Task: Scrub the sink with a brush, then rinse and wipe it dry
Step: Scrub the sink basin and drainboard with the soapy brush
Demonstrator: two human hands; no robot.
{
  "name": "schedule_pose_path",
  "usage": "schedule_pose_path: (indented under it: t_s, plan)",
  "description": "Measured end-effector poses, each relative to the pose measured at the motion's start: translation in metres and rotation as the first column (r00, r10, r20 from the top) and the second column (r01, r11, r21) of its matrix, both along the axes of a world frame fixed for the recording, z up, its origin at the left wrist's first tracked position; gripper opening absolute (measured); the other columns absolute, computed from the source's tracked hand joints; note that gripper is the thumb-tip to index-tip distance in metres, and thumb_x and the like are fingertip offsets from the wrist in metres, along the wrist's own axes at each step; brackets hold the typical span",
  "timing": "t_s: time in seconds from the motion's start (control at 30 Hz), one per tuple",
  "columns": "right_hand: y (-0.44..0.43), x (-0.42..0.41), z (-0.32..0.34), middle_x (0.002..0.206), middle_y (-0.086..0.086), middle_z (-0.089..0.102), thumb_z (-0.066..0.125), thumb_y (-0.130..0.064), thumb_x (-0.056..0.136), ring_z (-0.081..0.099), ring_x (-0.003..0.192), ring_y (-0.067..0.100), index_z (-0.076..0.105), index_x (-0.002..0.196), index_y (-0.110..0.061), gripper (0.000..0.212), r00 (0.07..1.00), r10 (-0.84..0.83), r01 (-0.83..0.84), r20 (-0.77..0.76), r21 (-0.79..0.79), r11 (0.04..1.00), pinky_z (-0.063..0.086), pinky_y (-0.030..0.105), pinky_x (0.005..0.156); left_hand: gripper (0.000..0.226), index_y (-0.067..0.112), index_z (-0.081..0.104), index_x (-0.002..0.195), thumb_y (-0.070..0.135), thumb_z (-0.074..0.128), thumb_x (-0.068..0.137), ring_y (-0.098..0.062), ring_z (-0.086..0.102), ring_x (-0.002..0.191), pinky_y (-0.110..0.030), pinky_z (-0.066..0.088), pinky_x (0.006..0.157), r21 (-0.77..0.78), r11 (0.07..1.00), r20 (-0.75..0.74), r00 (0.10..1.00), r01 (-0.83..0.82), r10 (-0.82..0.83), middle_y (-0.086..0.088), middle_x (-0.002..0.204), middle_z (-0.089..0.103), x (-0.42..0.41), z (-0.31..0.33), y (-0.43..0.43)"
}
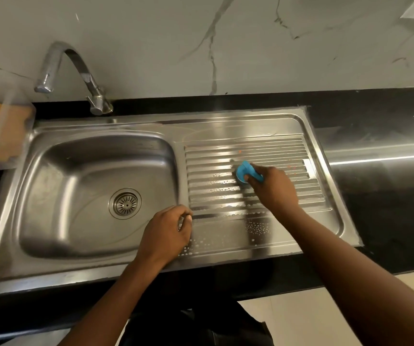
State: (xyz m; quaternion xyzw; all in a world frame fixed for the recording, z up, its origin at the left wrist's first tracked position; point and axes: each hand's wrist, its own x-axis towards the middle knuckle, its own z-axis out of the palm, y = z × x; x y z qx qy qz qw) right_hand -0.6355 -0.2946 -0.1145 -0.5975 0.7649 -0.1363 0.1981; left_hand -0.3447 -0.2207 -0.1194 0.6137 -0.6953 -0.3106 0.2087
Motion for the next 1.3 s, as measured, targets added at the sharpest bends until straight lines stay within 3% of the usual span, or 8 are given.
schedule_pose_path:
  t_s: [0.23, 0.5, 0.63, 0.73, 0.83, 0.97, 1.13, 1.3]
  plan:
    - [0.002, 0.062, -0.017, 0.119, -0.001, 0.075, 0.06, -0.057, 0.097, 0.072, 0.102, 0.023, 0.055, 0.145, -0.044, 0.05, 0.992, 0.1, -0.098, 0.082, -0.026, 0.995, 0.05, 0.031, 0.075, 0.012, 0.029, 0.073, 0.099, 0.029, 0.062, 0.096, -0.003, 0.067, 0.085, -0.032, 0.059, 0.079, 0.017, 1.0, 0.005, 1.0, -0.005, 0.005, 0.016, 0.095, 0.074, -0.009, 0.001, -0.001]
    - [0.02, -0.042, -0.009, 0.092, -0.003, 0.074, 0.059, -0.057, 0.098, 0.065, 0.066, 0.012, 0.056, 0.144, -0.041, 0.049, 1.0, 0.028, -0.028, -0.014, -0.01, 1.0, 0.058, 0.036, 0.061, 0.015, 0.03, 0.073, 0.102, 0.033, 0.06, 0.097, 0.0, 0.068, 0.091, -0.033, 0.06, 0.082, 0.003, 1.0, -0.002, 1.0, 0.006, -0.006, 0.019, 0.1, 0.074, -0.018, 0.003, -0.008]
    - [0.01, -0.075, -0.001, 0.101, 0.0, 0.076, 0.061, -0.051, 0.099, 0.067, 0.076, 0.013, 0.061, 0.142, -0.026, 0.049, 0.997, -0.081, 0.081, 0.014, -0.034, 0.996, 0.059, 0.036, 0.067, 0.014, 0.03, 0.075, 0.103, 0.03, 0.061, 0.098, 0.0, 0.068, 0.093, -0.032, 0.06, 0.084, -0.005, 1.0, -0.012, 1.0, -0.012, 0.012, 0.018, 0.102, 0.075, -0.021, 0.008, -0.009]
    - [-0.001, -0.051, -0.003, 0.095, -0.002, 0.075, 0.063, -0.046, 0.1, 0.064, 0.068, 0.009, 0.064, 0.138, -0.023, 0.045, 0.995, -0.08, 0.083, 0.063, -0.045, 0.996, 0.047, 0.024, 0.055, 0.013, 0.029, 0.075, 0.103, 0.027, 0.063, 0.098, -0.002, 0.069, 0.092, -0.032, 0.06, 0.084, -0.017, 1.0, -0.013, 1.0, -0.021, 0.021, 0.017, 0.101, 0.075, -0.023, 0.009, -0.008]
    - [-0.004, -0.011, -0.007, 0.085, -0.007, 0.07, 0.063, -0.048, 0.1, 0.064, 0.063, 0.003, 0.064, 0.138, -0.03, 0.042, 0.994, -0.002, 0.004, 0.108, -0.026, 1.0, 0.044, 0.022, 0.052, 0.012, 0.029, 0.075, 0.103, 0.027, 0.064, 0.097, -0.004, 0.069, 0.091, -0.035, 0.06, 0.082, -0.016, 1.0, -0.011, 1.0, -0.021, 0.021, 0.016, 0.1, 0.075, -0.028, 0.008, -0.007]
    - [0.013, 0.008, -0.015, 0.104, -0.006, 0.076, 0.06, -0.057, 0.098, 0.063, 0.069, 0.003, 0.056, 0.145, -0.042, 0.05, 0.989, 0.098, -0.097, 0.112, -0.011, 0.995, 0.046, 0.025, 0.061, 0.012, 0.029, 0.075, 0.103, 0.027, 0.064, 0.097, -0.004, 0.069, 0.091, -0.036, 0.06, 0.082, -0.011, 1.0, -0.016, 1.0, -0.019, 0.019, 0.016, 0.1, 0.074, -0.036, 0.007, -0.008]
    - [0.037, -0.057, -0.007, 0.091, -0.006, 0.072, 0.058, -0.057, 0.099, 0.061, 0.062, 0.006, 0.055, 0.147, -0.039, 0.051, 0.996, 0.06, -0.061, 0.068, 0.007, 0.998, 0.053, 0.029, 0.057, 0.011, 0.028, 0.075, 0.101, 0.025, 0.066, 0.096, -0.004, 0.069, 0.09, -0.036, 0.06, 0.081, -0.014, 1.0, -0.025, 1.0, -0.012, 0.011, 0.017, 0.099, 0.075, -0.045, 0.003, -0.009]
    - [0.024, -0.125, 0.003, 0.108, 0.002, 0.075, 0.062, -0.051, 0.099, 0.068, 0.079, 0.01, 0.061, 0.142, -0.024, 0.051, 0.996, -0.091, 0.091, 0.016, 0.001, 0.996, 0.061, 0.035, 0.072, 0.011, 0.03, 0.074, 0.101, 0.026, 0.065, 0.096, 0.0, 0.068, 0.09, -0.034, 0.061, 0.08, -0.016, 1.0, -0.029, 1.0, 0.002, -0.003, 0.02, 0.099, 0.074, -0.05, 0.002, -0.012]
